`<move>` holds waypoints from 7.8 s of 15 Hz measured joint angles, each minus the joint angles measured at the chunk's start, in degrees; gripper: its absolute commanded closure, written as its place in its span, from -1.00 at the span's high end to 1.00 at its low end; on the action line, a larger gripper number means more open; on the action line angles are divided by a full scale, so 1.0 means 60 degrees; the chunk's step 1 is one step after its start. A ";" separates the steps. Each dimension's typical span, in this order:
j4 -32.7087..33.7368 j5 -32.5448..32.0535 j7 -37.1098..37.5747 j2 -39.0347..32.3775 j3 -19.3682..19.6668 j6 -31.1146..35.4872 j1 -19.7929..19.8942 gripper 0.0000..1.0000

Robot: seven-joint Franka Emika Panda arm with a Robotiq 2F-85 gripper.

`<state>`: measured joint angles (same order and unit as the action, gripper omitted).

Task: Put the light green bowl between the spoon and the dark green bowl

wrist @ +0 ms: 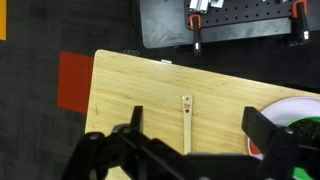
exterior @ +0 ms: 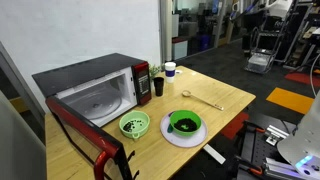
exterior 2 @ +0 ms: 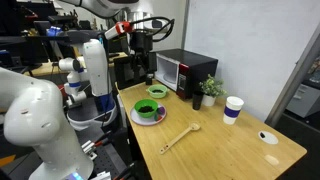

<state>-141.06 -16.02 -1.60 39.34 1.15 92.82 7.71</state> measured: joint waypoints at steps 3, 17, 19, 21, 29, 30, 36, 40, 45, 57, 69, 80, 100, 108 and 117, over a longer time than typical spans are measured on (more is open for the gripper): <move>0.0000 0.0000 0.0001 0.0000 0.0000 0.0000 0.0000 1.00; 0.0134 0.0911 0.0147 -0.1239 0.0117 0.2025 -0.0829 1.00; 0.0303 0.1140 0.0146 -0.2014 0.0052 0.2445 -0.1146 1.00; 0.0559 0.1273 0.0147 -0.2811 -0.0078 0.2823 -0.1384 1.00; 0.2521 0.1320 0.0152 -0.5868 -0.0612 0.3706 -0.1853 1.00; 0.2813 0.1320 0.0152 -0.6231 -0.0679 0.3725 -0.1904 1.00; 0.4487 0.1387 0.0147 -0.8465 -0.0972 0.4131 -0.2218 1.00; 0.5103 0.1674 0.0019 -0.9384 -0.1092 0.4415 -0.2280 1.00; 0.5103 0.1674 0.0019 -0.9298 -0.1075 0.4407 -0.2281 1.00; 0.5377 0.1704 -0.0009 -0.9607 -0.1121 0.4642 -0.2285 1.00; 0.7180 0.1807 -0.0068 -1.2109 -0.1346 0.5246 -0.2712 1.00; 0.8498 0.1853 -0.0176 -1.3424 -0.1465 0.6121 -0.2851 1.00; 0.9457 0.2056 -0.0235 -1.4448 -0.1498 0.6295 -0.2844 -0.93; 0.9497 0.2057 -0.0237 -1.4448 -0.1512 0.6297 -0.2845 -0.96; 0.9510 0.2029 -0.0247 -1.4339 -0.1536 0.6282 -0.3020 -0.96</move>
<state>-84.00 -3.85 -3.08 -46.70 -8.07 130.51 -10.41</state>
